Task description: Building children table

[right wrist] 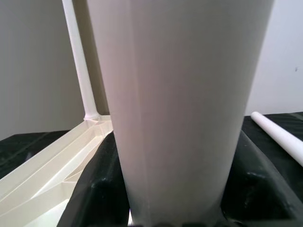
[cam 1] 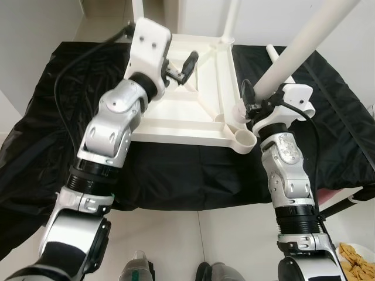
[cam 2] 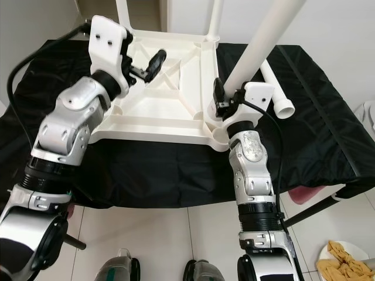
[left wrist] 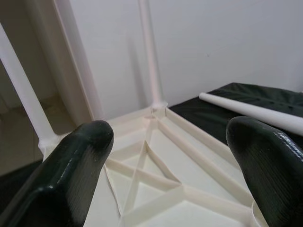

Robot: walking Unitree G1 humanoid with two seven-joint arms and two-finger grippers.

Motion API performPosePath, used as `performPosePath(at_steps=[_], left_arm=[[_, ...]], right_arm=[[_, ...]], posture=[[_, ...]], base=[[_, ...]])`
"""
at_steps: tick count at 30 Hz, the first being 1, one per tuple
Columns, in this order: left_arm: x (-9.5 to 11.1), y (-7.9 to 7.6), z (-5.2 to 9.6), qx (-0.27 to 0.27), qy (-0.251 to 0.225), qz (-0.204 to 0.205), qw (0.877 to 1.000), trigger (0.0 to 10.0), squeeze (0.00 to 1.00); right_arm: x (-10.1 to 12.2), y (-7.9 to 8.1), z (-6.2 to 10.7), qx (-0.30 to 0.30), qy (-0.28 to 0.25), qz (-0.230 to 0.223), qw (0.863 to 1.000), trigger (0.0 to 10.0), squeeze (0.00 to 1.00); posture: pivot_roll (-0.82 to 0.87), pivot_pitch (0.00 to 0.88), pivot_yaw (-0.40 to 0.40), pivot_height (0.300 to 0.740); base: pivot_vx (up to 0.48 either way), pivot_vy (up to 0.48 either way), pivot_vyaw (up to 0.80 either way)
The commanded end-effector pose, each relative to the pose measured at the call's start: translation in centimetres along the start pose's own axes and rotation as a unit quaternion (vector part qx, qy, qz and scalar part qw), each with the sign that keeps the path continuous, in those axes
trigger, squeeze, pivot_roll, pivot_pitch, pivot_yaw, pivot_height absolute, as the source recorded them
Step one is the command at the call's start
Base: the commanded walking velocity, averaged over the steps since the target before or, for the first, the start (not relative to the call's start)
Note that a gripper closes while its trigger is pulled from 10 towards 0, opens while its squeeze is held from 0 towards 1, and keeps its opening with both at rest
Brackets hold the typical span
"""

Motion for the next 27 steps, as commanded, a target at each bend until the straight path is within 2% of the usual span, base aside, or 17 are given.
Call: performPosePath(at_steps=[1, 5, 6, 9, 10, 12, 13, 14, 16, 17, 19, 21, 22, 23, 24, 25, 27], left_arm=[[0.4, 0.0, 0.1, 0.026, -0.023, -0.016, 0.999, 10.0, 0.00], [-0.6, -0.8, 0.3, 0.003, -0.018, -0.017, 1.000, 10.0, 0.00], [-1.7, -2.0, 0.5, -0.031, -0.007, -0.027, 0.999, 10.0, 0.00], [-2.4, -2.9, 0.7, -0.055, 0.001, -0.032, 0.998, 10.0, 0.00], [-3.2, -3.8, 0.9, -0.083, 0.011, -0.036, 0.996, 10.0, 0.00], [-3.2, -3.8, 0.9, -0.083, 0.011, -0.036, 0.996, 10.0, 0.00], [-3.7, -4.6, 1.0, -0.108, 0.017, -0.042, 0.993, 10.0, 0.00], [-3.7, -4.6, 1.0, -0.108, 0.017, -0.042, 0.993, 10.0, 0.00], [-4.8, -6.1, 1.0, -0.146, 0.032, -0.039, 0.988, 10.0, 0.00], [-4.8, -6.1, 1.0, -0.146, 0.032, -0.039, 0.988, 10.0, 0.00], [-5.3, -6.8, 1.1, -0.162, 0.039, -0.041, 0.985, 10.0, 0.00], [-6.2, -8.1, 1.3, -0.195, 0.051, -0.044, 0.978, 10.0, 0.00], [-6.2, -8.1, 1.3, -0.195, 0.051, -0.044, 0.978, 10.0, 0.00], [-6.9, -8.8, 1.6, -0.216, 0.061, -0.050, 0.973, 10.0, 0.00], [-6.9, -8.8, 1.6, -0.216, 0.061, -0.050, 0.973, 10.0, 0.00], [-8.0, -9.8, 2.1, -0.244, 0.076, -0.060, 0.965, 10.0, 0.00], [-8.0, -9.8, 2.1, -0.244, 0.076, -0.060, 0.965, 10.0, 0.00]], right_arm=[[0.1, 0.2, 0.2, 0.006, -0.004, 0.004, 1.000, 10.0, 0.00], [0.0, 0.8, 0.6, 0.032, -0.018, 0.008, 0.999, 10.0, 0.00], [-0.1, 1.0, 0.9, 0.040, -0.022, -0.001, 0.999, 10.0, 0.00], [-0.1, 1.2, 1.2, 0.043, -0.024, -0.008, 0.999, 10.0, 0.00], [-0.2, 1.2, 1.4, 0.043, -0.023, -0.012, 0.999, 10.0, 0.00], [-0.2, 1.2, 1.4, 0.043, -0.023, -0.012, 0.999, 10.0, 0.00], [-0.3, 1.3, 1.6, 0.043, -0.021, -0.011, 0.999, 10.0, 0.00], [-0.3, 1.3, 1.6, 0.043, -0.021, -0.011, 0.999, 10.0, 0.00], [-0.5, 1.0, 1.9, 0.035, -0.013, -0.006, 0.999, 10.0, 0.00], [-0.5, 1.0, 1.9, 0.035, -0.013, -0.006, 0.999, 10.0, 0.00], [-0.5, 0.8, 2.0, 0.028, -0.011, -0.004, 1.000, 10.0, 0.00], [-0.5, 0.3, 2.1, 0.017, -0.011, -0.001, 1.000, 10.0, 0.00], [-0.5, 0.3, 2.1, 0.017, -0.011, -0.001, 1.000, 10.0, 0.00], [-0.4, 0.0, 2.1, 0.013, -0.013, 0.000, 1.000, 10.0, 0.00], [-0.4, 0.0, 2.1, 0.013, -0.013, 0.000, 1.000, 10.0, 0.00], [-0.4, -0.3, 2.1, 0.008, -0.014, 0.000, 1.000, 10.0, 0.00], [-0.4, -0.3, 2.1, 0.008, -0.014, 0.000, 1.000, 10.0, 0.00]], posture=[[0.06, 0.069, -0.010, 0.740], [0.06, 0.073, 0.000, 0.740], [0.05, 0.077, 0.012, 0.740], [0.05, 0.077, 0.012, 0.740], [0.05, 0.077, 0.017, 0.740], [0.05, 0.077, 0.017, 0.740], [0.04, 0.077, 0.022, 0.740], [0.04, 0.077, 0.022, 0.740], [0.02, 0.077, 0.038, 0.740], [0.02, 0.077, 0.038, 0.740], [0.02, 0.077, 0.042, 0.740], [0.02, 0.078, 0.042, 0.740], [0.02, 0.078, 0.042, 0.740], [0.02, 0.078, 0.042, 0.740], [0.02, 0.078, 0.042, 0.740], [0.02, 0.077, 0.040, 0.740], [0.02, 0.077, 0.040, 0.740]], base=[[0.000, 0.000, 0.00], [0.000, 0.000, 0.00], [0.000, 0.000, 0.00], [0.000, 0.000, 0.00], [0.000, 0.000, 0.00], [0.000, 0.000, 0.00], [0.000, 0.000, 0.00], [0.000, 0.000, 0.00], [0.000, 0.000, 0.00], [0.000, 0.000, 0.00], [0.000, 0.000, 0.00], [0.000, 0.000, 0.00], [0.000, 0.000, 0.00], [0.000, 0.000, 0.00], [0.000, 0.000, 0.00], [0.000, 0.000, 0.00], [0.000, 0.000, 0.00]])
Point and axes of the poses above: a point about 5 cm out from each wrist's last joint towards the gripper, its own z axis pointing back from the gripper into the wrist, its own x axis along the axis of the wrist's last joint, y = z × x, the point moved 4 cm from there along -z, pointing out of the wrist towards the gripper, and after that the axes turned 15 degrees about z, right-handed, at the moved point
